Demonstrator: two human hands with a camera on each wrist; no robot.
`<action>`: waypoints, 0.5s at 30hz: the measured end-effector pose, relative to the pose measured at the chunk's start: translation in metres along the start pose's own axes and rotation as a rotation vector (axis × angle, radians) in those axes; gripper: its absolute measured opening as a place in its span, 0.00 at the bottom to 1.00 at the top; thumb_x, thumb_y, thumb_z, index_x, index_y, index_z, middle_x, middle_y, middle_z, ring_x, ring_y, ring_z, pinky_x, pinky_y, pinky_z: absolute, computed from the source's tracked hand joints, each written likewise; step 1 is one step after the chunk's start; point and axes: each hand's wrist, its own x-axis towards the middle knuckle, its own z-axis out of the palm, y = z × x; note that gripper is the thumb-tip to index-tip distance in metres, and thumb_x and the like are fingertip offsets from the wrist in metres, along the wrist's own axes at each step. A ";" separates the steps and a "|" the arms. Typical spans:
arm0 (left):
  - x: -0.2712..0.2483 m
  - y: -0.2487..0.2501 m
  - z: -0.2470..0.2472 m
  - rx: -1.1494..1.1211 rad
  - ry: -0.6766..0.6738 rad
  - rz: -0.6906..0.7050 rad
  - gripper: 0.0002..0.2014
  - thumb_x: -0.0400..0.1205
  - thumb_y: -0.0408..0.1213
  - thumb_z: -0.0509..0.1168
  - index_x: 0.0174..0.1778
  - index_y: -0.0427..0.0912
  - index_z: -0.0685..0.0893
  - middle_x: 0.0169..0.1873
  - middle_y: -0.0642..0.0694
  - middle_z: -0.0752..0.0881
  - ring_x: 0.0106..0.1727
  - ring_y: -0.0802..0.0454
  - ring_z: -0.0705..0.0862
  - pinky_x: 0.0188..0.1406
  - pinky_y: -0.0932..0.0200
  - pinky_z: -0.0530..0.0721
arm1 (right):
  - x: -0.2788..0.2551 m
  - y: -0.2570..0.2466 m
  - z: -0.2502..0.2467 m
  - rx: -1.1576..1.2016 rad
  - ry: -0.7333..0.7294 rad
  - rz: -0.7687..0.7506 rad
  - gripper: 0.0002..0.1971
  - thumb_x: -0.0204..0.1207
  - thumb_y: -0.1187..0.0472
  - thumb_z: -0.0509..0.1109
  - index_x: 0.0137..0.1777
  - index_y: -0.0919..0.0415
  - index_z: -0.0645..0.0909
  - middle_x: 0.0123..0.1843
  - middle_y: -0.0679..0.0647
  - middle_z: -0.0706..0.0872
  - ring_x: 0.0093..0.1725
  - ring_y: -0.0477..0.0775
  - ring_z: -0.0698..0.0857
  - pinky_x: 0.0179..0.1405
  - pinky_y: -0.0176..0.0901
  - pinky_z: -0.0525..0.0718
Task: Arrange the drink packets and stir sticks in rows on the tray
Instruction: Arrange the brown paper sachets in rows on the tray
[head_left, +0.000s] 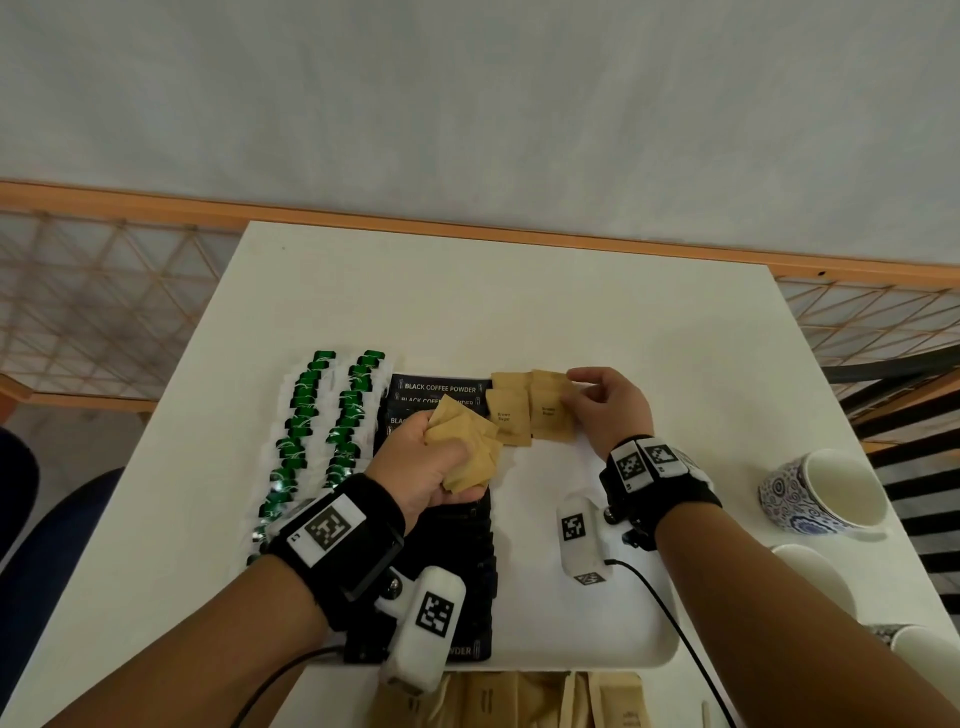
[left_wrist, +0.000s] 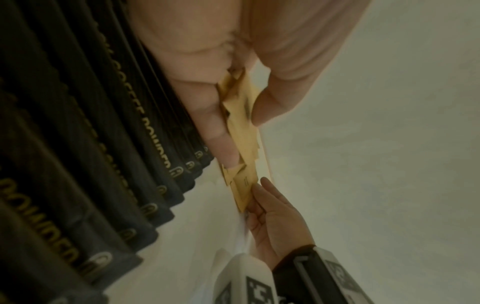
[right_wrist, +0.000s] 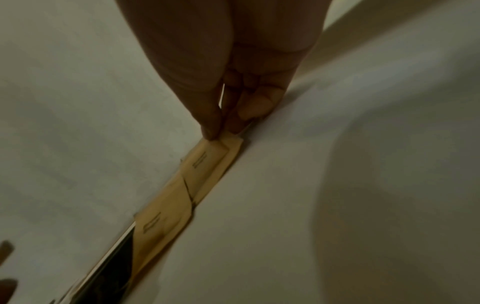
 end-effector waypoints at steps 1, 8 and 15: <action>0.000 0.000 0.001 -0.005 -0.007 -0.005 0.14 0.81 0.20 0.59 0.55 0.42 0.78 0.52 0.39 0.83 0.47 0.42 0.87 0.37 0.49 0.91 | 0.000 0.000 0.000 -0.010 0.010 -0.003 0.10 0.75 0.61 0.71 0.54 0.50 0.83 0.37 0.46 0.84 0.35 0.46 0.82 0.32 0.33 0.76; 0.002 -0.004 0.005 0.000 -0.022 0.006 0.17 0.81 0.18 0.60 0.58 0.44 0.76 0.61 0.37 0.80 0.58 0.37 0.84 0.40 0.49 0.91 | -0.002 0.003 -0.002 -0.052 0.032 0.002 0.13 0.75 0.61 0.71 0.59 0.51 0.82 0.36 0.44 0.80 0.34 0.43 0.79 0.33 0.32 0.74; 0.000 -0.005 0.003 0.075 -0.003 0.033 0.13 0.77 0.27 0.70 0.56 0.41 0.80 0.50 0.37 0.86 0.42 0.45 0.88 0.24 0.59 0.86 | -0.030 -0.021 -0.001 0.090 -0.119 -0.096 0.06 0.78 0.54 0.70 0.52 0.50 0.86 0.38 0.45 0.86 0.36 0.41 0.85 0.36 0.34 0.83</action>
